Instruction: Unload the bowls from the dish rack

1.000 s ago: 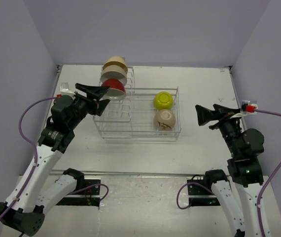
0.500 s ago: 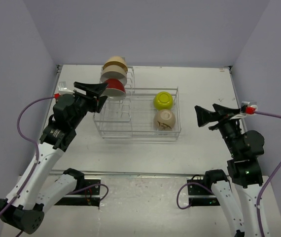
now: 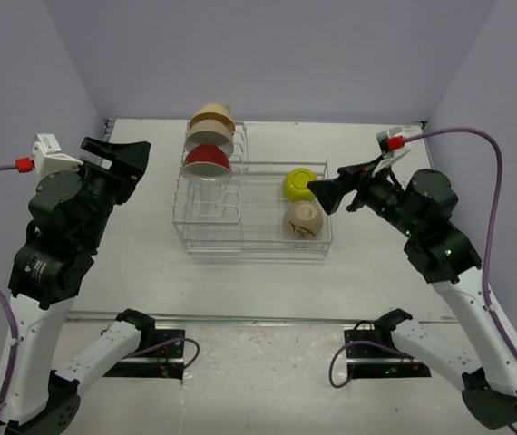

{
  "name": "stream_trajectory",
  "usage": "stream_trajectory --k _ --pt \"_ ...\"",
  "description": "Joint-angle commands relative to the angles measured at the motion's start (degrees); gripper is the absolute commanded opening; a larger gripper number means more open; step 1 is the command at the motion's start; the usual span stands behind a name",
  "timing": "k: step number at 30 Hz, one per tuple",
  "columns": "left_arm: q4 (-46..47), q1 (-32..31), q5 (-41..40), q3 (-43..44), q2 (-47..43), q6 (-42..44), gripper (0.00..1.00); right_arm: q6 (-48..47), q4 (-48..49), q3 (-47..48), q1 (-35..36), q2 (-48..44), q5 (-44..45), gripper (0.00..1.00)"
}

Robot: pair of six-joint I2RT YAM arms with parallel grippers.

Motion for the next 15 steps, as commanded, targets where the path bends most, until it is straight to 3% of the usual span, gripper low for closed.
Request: stream_trajectory --k 1,3,8,12,15 --pt "-11.12 -0.3 -7.41 4.16 4.66 10.97 0.78 -4.64 -2.65 7.78 5.25 6.44 3.97 0.99" --pt "-12.63 -0.3 -8.91 2.86 5.9 13.59 0.78 -7.97 -6.15 14.26 13.13 13.27 9.39 0.99" --pt "-9.03 -0.3 -11.38 -4.7 2.13 16.68 0.76 -11.86 -7.84 21.85 20.45 21.82 19.79 0.99" --pt "-1.22 -0.3 -0.7 -9.27 -0.94 17.58 0.76 -11.16 -6.64 20.99 21.17 21.5 22.53 0.99" --pt "2.91 -0.3 5.74 -12.87 -3.93 9.77 0.75 -8.71 -3.89 16.77 21.17 18.16 22.79 0.99"
